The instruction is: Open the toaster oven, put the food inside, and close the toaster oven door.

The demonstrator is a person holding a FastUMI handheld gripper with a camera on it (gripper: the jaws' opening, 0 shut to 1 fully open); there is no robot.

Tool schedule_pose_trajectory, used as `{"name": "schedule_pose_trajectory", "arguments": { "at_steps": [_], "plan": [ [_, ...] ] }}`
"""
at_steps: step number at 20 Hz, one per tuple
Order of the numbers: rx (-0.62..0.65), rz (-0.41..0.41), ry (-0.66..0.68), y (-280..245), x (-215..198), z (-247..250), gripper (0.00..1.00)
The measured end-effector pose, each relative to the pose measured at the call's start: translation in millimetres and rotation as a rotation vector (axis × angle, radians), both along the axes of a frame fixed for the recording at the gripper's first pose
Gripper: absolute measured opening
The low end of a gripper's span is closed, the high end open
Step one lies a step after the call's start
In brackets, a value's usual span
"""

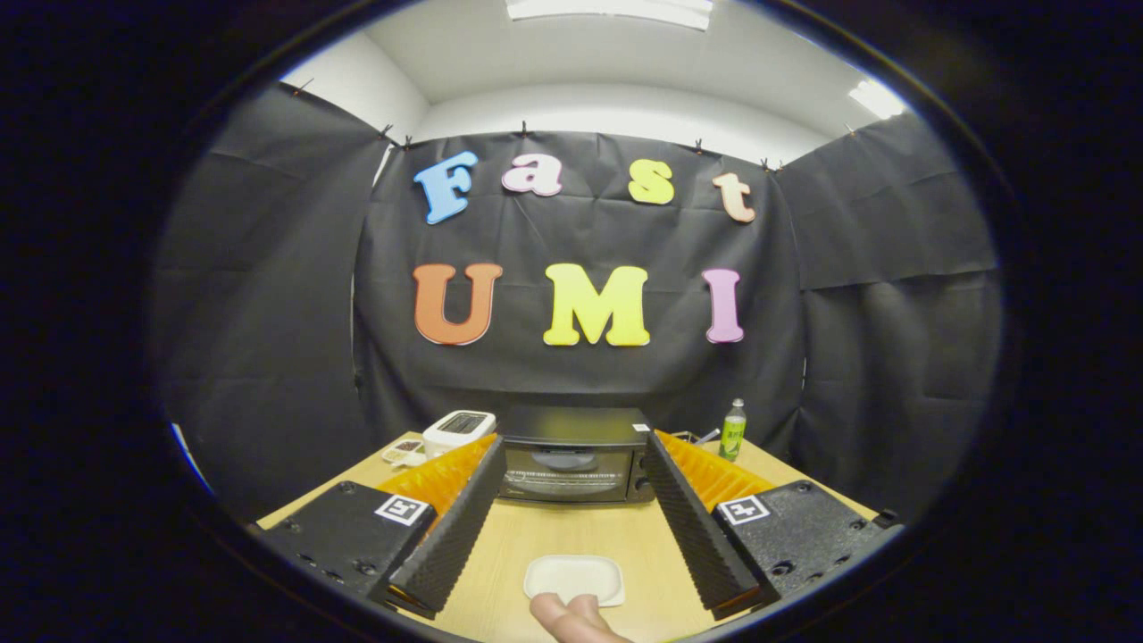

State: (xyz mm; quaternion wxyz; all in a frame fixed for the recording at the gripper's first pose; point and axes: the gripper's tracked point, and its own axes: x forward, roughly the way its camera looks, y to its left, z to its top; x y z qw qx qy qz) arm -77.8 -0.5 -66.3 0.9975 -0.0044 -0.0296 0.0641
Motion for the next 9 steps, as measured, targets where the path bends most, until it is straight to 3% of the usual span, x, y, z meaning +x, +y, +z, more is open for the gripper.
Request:
{"name": "schedule_pose_trajectory", "arguments": {
  "at_steps": [9],
  "plan": [
    [0.004, 0.016, -0.029, -2, -12, 8, 1.00]
  ]
}}
